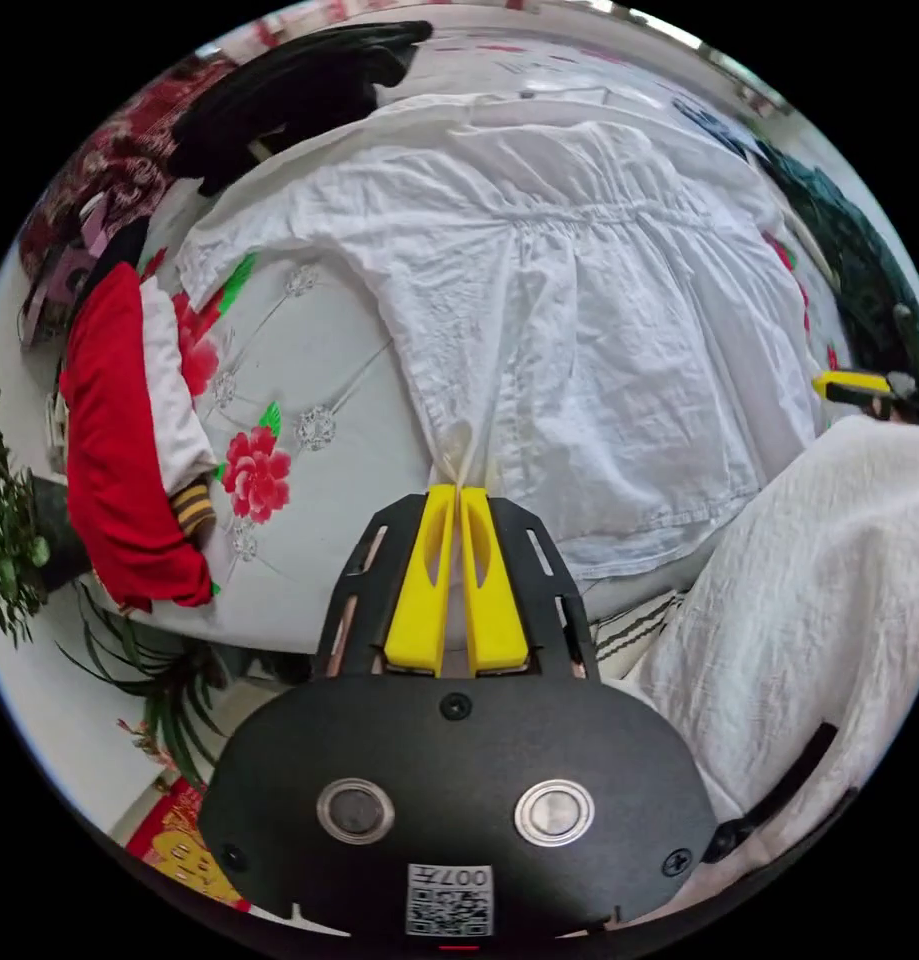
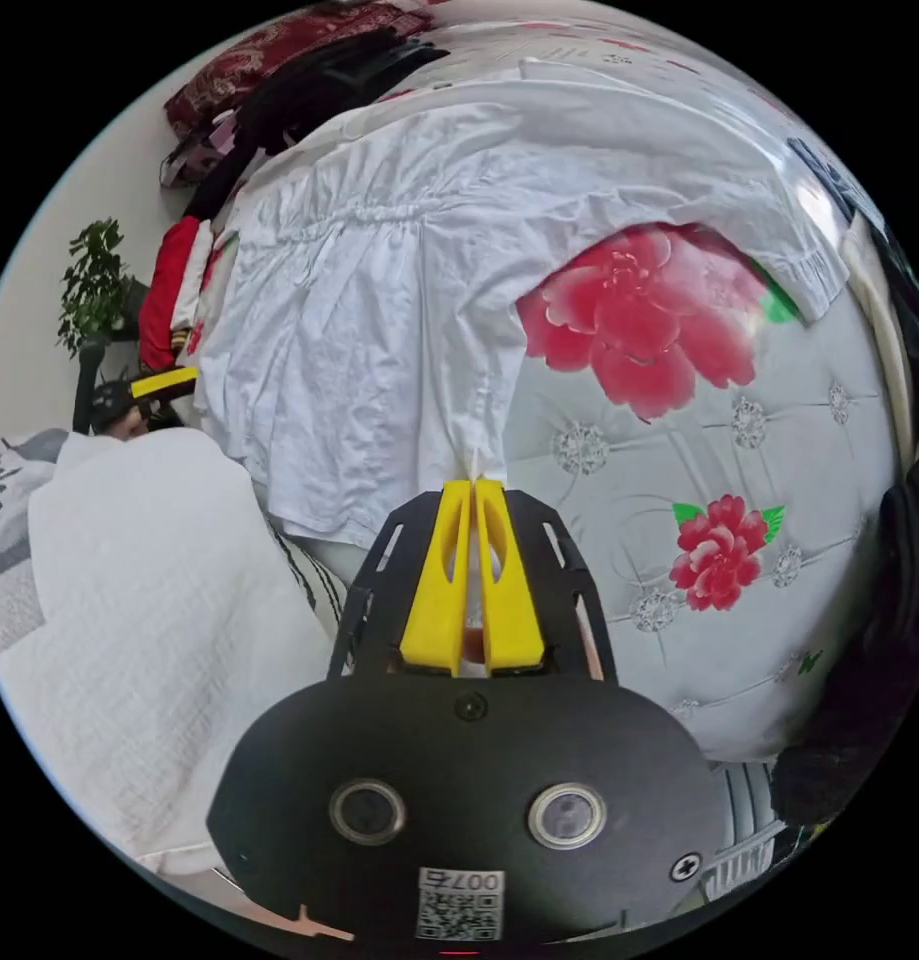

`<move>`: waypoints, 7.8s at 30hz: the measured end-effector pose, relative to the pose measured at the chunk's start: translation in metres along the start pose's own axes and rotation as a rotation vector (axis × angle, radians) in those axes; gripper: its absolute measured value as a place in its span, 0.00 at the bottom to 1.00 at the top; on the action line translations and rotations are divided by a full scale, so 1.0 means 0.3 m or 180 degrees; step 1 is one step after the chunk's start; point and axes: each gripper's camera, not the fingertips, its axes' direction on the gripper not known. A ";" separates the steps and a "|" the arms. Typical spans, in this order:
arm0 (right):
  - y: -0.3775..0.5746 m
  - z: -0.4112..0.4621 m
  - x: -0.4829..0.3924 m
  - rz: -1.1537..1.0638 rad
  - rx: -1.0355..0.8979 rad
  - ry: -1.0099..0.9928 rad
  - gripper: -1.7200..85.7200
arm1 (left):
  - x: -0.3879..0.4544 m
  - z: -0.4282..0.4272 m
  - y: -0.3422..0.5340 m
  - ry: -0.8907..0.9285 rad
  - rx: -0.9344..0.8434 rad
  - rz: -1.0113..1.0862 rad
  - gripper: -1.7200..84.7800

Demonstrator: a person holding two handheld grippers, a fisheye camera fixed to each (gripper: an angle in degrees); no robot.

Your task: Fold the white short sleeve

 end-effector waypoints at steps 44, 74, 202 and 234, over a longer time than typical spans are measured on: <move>-0.471 -0.296 0.519 0.0817 0.2132 -0.0421 0.05 | -0.928 -0.101 -0.696 0.0423 0.1489 -0.1522 0.01; 0.058 -0.414 0.435 0.0633 0.2617 -0.0387 0.02 | -1.589 0.135 0.503 0.1667 0.1277 -0.3919 0.13; -0.038 -0.013 0.929 0.1655 0.2308 -0.2410 0.11 | -1.389 0.164 -0.383 0.2416 0.1516 -0.2055 0.12; 0.598 0.151 0.737 0.2014 0.1570 -0.2375 0.11 | -0.848 0.005 -0.097 0.1355 0.1161 -0.1325 0.08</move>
